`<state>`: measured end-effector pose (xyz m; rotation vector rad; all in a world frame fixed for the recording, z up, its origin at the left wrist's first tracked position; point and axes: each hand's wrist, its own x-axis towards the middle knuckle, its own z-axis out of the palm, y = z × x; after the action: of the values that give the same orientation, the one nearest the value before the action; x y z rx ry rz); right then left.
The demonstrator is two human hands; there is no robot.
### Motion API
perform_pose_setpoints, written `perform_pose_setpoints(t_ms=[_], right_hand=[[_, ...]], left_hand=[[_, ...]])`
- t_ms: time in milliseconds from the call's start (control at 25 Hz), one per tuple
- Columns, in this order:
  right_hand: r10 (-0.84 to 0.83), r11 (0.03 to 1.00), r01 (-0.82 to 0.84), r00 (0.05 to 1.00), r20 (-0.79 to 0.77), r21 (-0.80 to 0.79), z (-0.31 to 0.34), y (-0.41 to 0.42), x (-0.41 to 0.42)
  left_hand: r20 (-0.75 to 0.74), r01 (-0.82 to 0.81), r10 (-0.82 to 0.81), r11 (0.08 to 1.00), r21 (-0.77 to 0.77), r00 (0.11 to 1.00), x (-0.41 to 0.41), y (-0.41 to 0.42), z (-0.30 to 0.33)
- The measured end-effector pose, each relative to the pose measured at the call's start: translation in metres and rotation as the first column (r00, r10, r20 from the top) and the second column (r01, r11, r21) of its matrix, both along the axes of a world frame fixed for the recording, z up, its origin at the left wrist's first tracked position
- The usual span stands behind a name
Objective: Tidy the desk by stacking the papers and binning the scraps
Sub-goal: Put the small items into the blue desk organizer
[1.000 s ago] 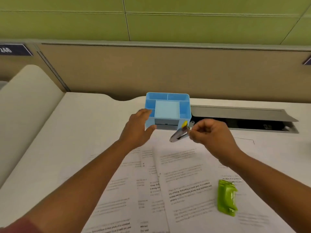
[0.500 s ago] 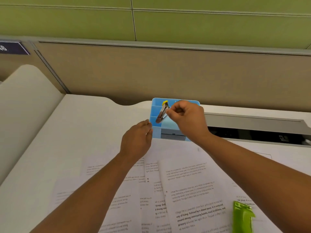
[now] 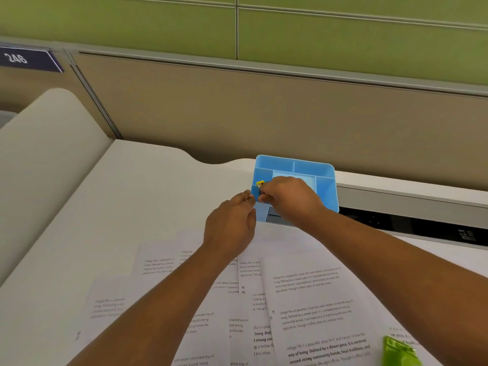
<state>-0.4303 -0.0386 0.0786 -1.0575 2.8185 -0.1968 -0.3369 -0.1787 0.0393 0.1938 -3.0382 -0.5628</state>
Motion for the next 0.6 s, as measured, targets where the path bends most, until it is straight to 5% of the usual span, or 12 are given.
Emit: perform_pose_setpoints(t_ms=[360, 600], right_hand=[[0.111, 0.98, -0.105, 0.994, -0.021, 0.171, 0.003, -0.006, -0.002], [0.037, 0.969, -0.044, 0.999, 0.033, 0.244, 0.004, -0.013, -0.004]], left_hand=[[-0.003, 0.009, -0.009, 1.0, 0.007, 1.0, 0.0, 0.0, 0.003], [0.022, 0.022, -0.021, 0.999, -0.039, 1.0, -0.001, 0.002, 0.006]])
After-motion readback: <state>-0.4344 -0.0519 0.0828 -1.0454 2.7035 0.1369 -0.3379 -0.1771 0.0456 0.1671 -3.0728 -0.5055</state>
